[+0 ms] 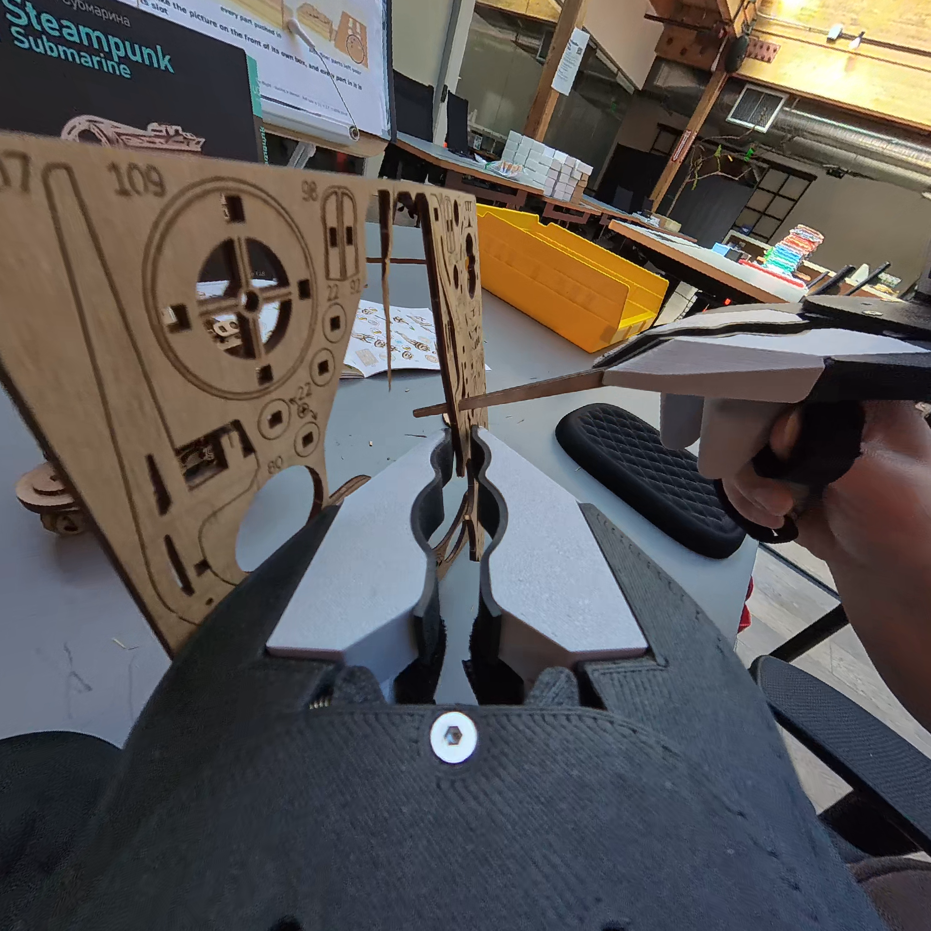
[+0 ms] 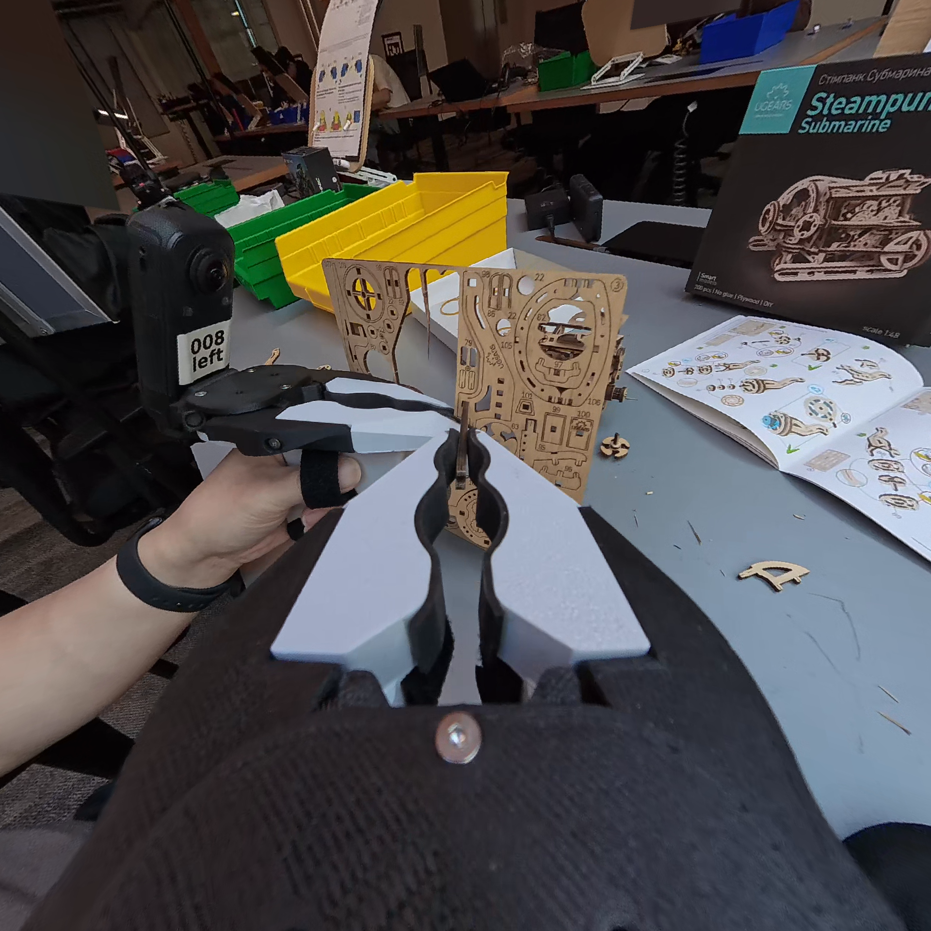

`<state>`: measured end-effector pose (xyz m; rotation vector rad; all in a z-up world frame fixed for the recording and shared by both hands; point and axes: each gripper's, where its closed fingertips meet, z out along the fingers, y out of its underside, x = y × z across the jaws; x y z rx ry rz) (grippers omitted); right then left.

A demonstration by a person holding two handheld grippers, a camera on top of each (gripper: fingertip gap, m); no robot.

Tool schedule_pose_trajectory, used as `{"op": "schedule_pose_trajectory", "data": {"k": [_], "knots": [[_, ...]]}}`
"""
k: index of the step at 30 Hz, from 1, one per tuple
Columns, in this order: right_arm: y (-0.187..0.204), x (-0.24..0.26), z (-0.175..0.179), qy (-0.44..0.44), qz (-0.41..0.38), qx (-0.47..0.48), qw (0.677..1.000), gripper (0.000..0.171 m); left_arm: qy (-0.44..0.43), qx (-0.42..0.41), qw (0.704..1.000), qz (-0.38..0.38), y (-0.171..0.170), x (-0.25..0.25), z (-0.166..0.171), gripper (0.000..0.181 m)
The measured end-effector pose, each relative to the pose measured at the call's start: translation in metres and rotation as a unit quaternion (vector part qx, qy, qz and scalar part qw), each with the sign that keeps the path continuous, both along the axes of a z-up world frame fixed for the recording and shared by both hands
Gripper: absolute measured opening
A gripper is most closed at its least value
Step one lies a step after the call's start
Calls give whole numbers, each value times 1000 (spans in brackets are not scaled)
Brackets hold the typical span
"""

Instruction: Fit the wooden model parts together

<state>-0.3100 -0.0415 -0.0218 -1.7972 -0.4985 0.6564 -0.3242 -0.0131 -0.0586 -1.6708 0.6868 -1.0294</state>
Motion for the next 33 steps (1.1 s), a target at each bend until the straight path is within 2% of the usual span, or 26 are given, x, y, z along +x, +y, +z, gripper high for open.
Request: {"op": "schedule_pose_trajectory", "data": {"k": [1, 17, 33], "knots": [[0, 0, 0, -1, 1, 0, 1000, 1, 2, 5, 1000, -2, 0, 0, 0, 3], [-1, 0, -1, -10, 7, 19, 1000, 1, 16, 28, 999, -21, -5, -3, -4, 3], [-2, 3, -1, 16, 19, 11, 1000, 2, -16, 29, 999, -17, -6, -3, -1, 2]]}}
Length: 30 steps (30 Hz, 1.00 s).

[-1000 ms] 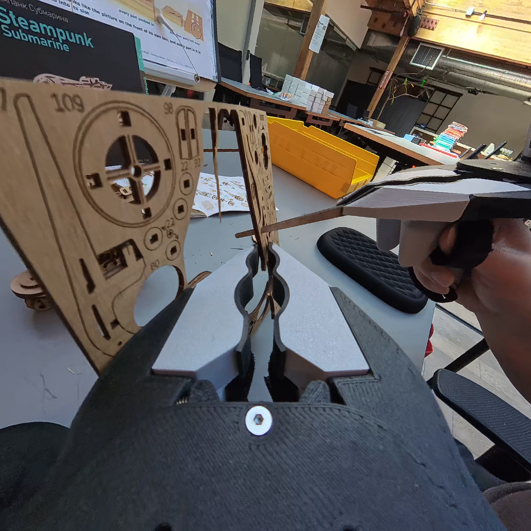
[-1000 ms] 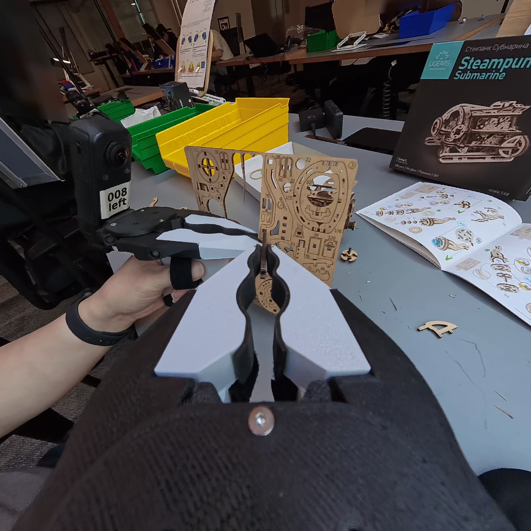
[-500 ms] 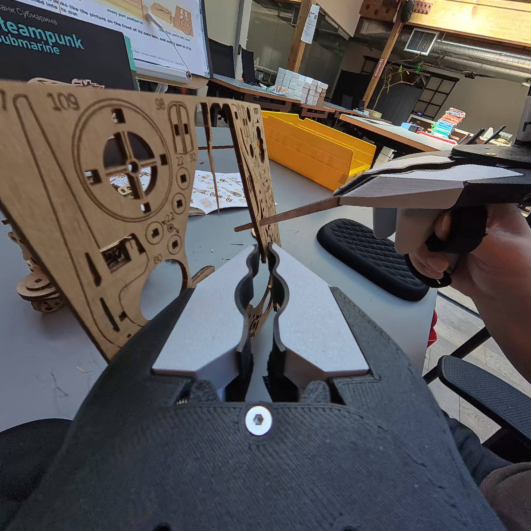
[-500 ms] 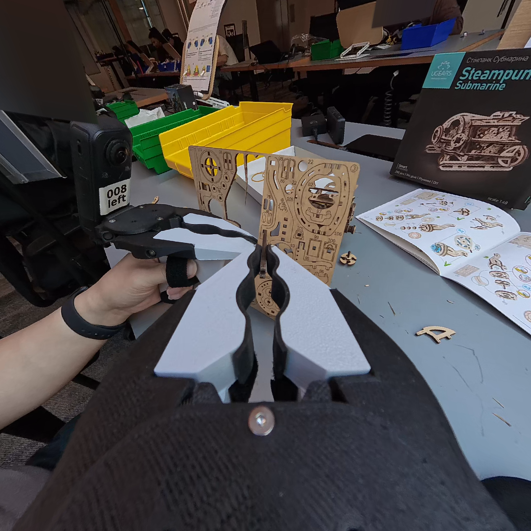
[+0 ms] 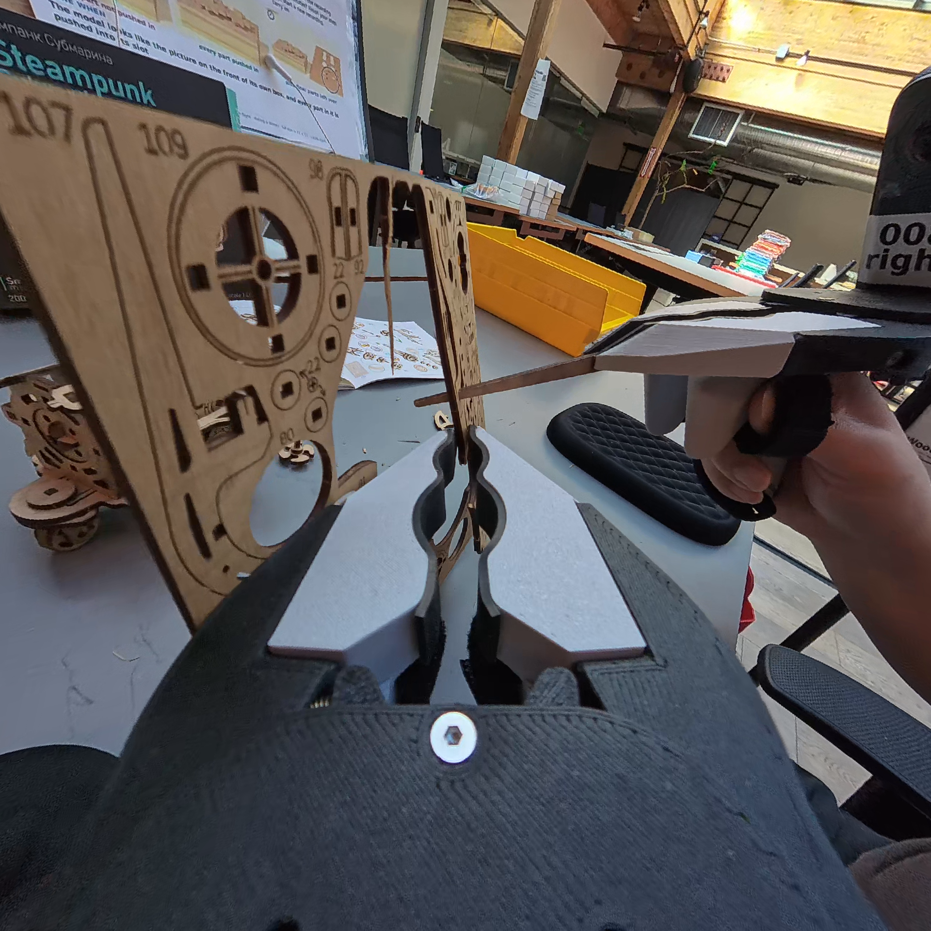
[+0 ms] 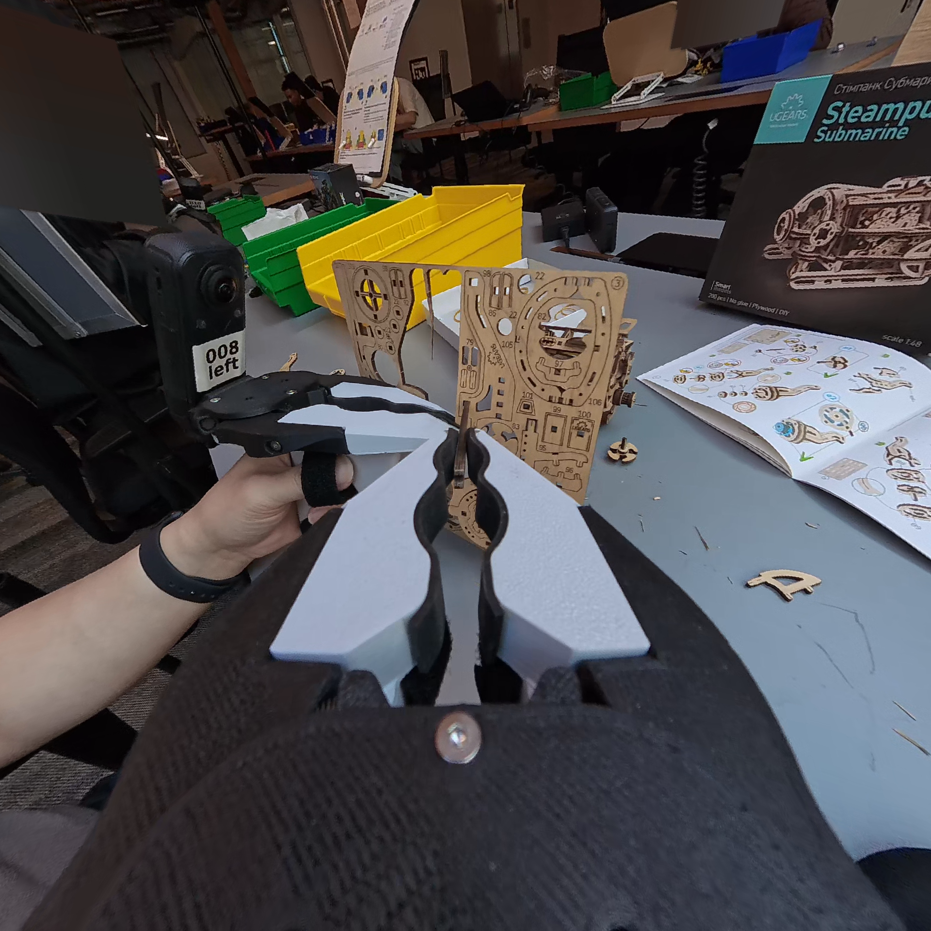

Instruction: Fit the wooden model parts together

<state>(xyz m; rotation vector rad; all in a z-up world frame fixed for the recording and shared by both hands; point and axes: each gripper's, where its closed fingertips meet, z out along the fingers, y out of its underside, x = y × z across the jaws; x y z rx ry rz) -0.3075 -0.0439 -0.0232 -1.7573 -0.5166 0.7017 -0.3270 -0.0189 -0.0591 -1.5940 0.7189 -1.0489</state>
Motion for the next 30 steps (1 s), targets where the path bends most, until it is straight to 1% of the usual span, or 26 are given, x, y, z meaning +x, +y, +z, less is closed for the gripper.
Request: {"op": "schedule_pose_trajectory", "data": {"k": [5, 12, 20, 25, 30], "knots": [[0, 2, 1, 19, 11, -14, 1000, 1, 0, 19, 1000, 3, -1, 0, 1, 1], [2, 7, 1, 74, 65, -62, 993, 1, 2, 29, 1000, -5, -5, 1, 1, 1], [6, 12, 2, 133, 111, -116, 978, 2, 16, 47, 999, -3, -6, 3, 3, 1], [5, 9, 2, 100, 90, -89, 987, 2, 10, 29, 999, 7, -5, 2, 3, 2], [4, 7, 4, 91, 79, -74, 990, 1, 8, 44, 998, 34, -4, -1, 7, 2]]}}
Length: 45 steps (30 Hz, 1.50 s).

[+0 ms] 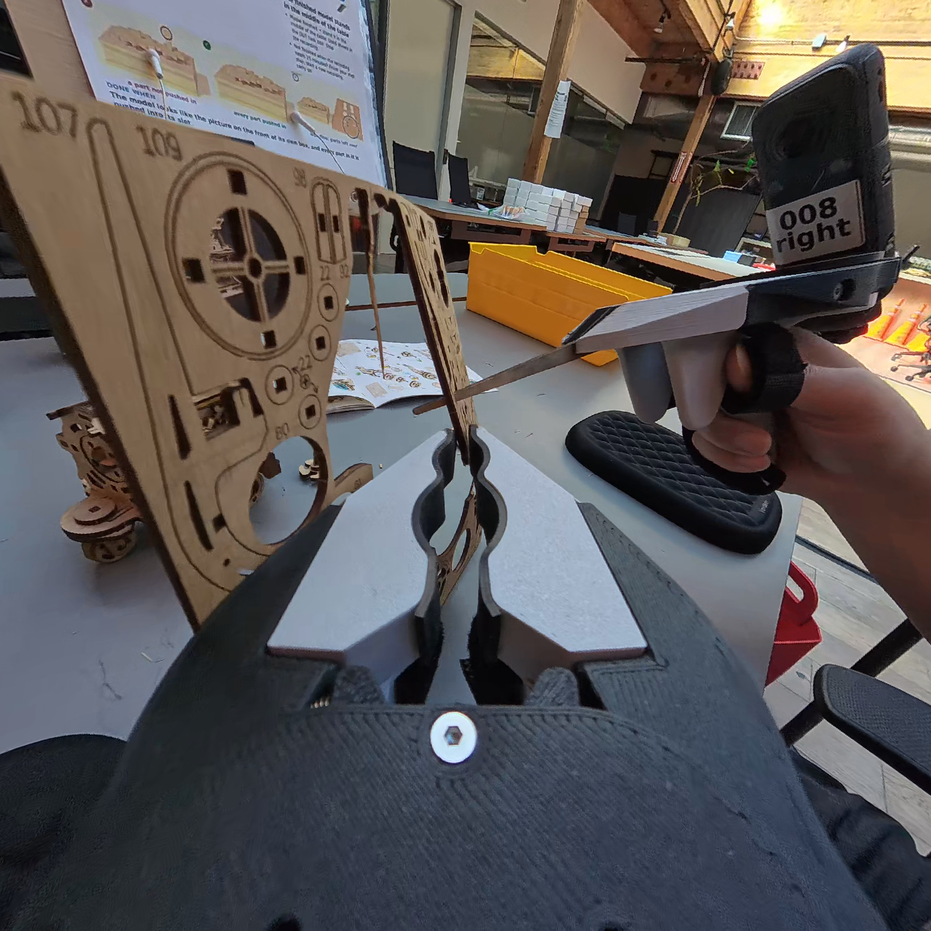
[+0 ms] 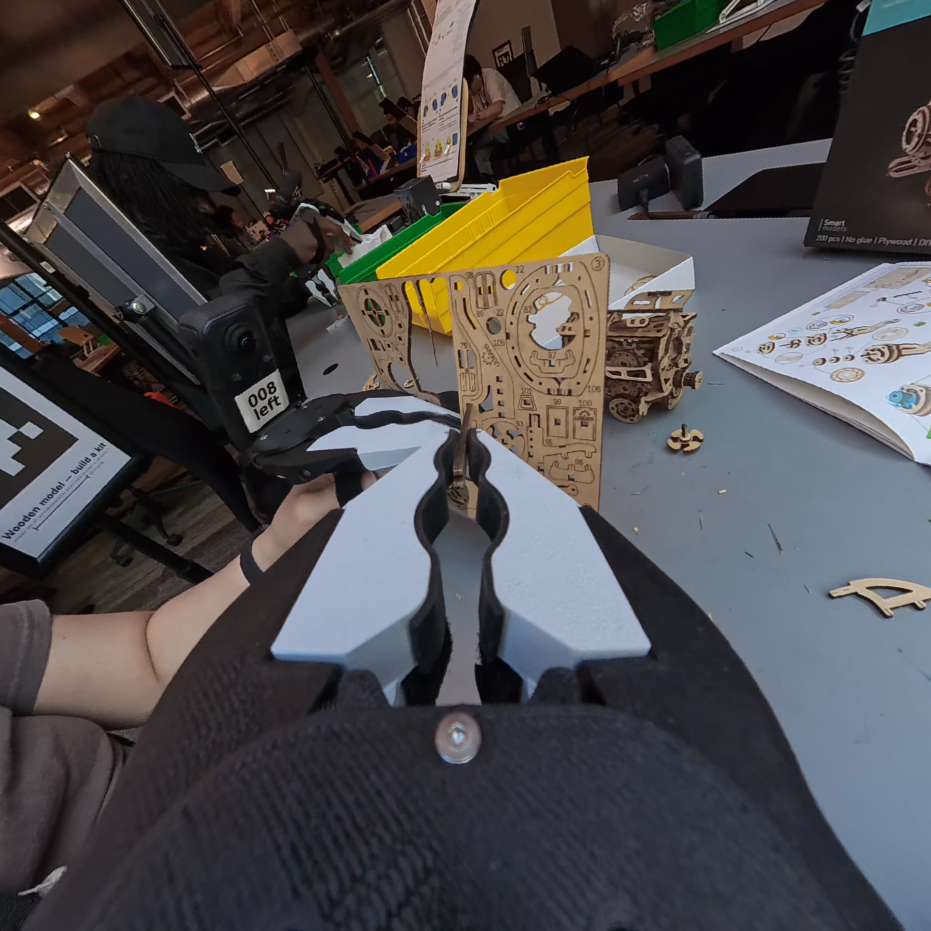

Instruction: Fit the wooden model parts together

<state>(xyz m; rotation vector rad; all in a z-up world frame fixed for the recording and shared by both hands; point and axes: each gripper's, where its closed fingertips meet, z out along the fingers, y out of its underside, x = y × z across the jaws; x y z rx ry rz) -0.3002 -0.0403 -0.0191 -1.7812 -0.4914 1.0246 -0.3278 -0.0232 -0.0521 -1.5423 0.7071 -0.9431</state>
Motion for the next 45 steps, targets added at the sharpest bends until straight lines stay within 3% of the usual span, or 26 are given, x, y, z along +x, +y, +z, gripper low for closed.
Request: {"op": "schedule_pose_trajectory", "data": {"k": [10, 23, 34, 45], "knots": [[0, 3, -2, 10, 0, -9, 1000, 1, -5, -3, 1000, -9, 1, 2, 1, 1], [3, 9, -1, 92, 94, -95, 987, 3, 14, 35, 999, -25, -6, 4, 2, 1], [9, 13, -1, 144, 128, -139, 971, 3, 5, 42, 999, -28, -7, 6, 4, 2], [3, 5, -2, 35, 43, -46, 997, 3, 20, 20, 999, 24, 3, 2, 1, 2]]}}
